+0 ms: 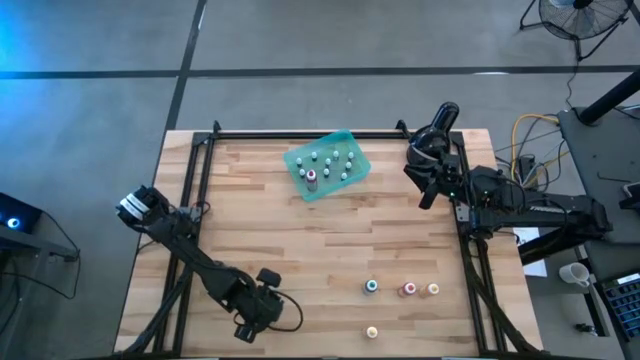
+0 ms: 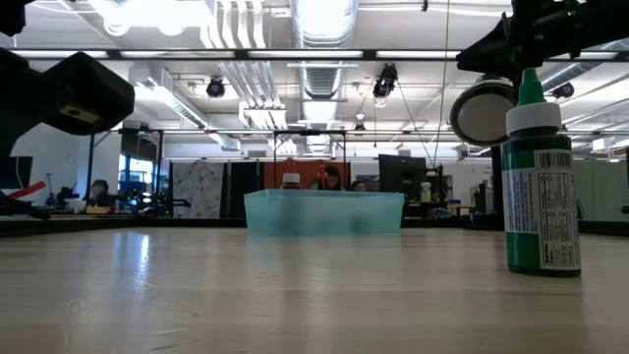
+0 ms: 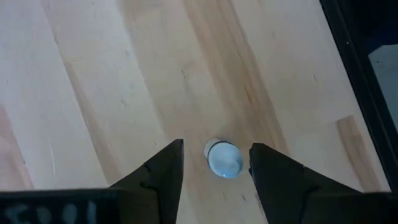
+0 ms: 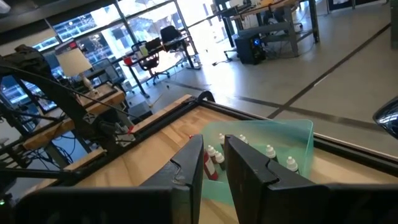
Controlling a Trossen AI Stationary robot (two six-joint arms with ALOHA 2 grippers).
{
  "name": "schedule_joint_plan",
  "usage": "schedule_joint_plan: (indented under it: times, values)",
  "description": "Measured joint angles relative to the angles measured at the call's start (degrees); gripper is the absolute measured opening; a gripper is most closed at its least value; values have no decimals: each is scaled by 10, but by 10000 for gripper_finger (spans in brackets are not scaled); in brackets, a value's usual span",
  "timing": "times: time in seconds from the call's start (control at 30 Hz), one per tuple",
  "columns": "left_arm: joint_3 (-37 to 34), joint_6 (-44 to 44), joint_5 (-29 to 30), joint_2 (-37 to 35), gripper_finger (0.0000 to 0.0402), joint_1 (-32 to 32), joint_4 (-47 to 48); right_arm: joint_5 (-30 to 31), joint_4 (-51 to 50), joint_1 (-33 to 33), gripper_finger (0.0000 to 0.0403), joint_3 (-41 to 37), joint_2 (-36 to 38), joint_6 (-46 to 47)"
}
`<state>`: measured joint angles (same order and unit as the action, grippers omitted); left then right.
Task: Pick & Place food coloring
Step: Put the red big food coloring into the green bin
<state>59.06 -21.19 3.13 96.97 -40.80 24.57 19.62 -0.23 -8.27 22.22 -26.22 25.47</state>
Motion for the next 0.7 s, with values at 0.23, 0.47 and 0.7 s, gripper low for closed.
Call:
schedule_joint_plan:
  times: [0.23, 0.47, 0.7]
  values:
    - [4, -1, 2, -3, 127, 0, 22, 0, 0, 0, 59, 0, 0, 0]
    - [4, -1, 0, -3, 86, -2, 20, 0, 0, 0, 59, 0, 0, 0]
    - [-1, -2, 0, -3, 63, -1, 25, 0, 0, 0, 59, 0, 0, 0]
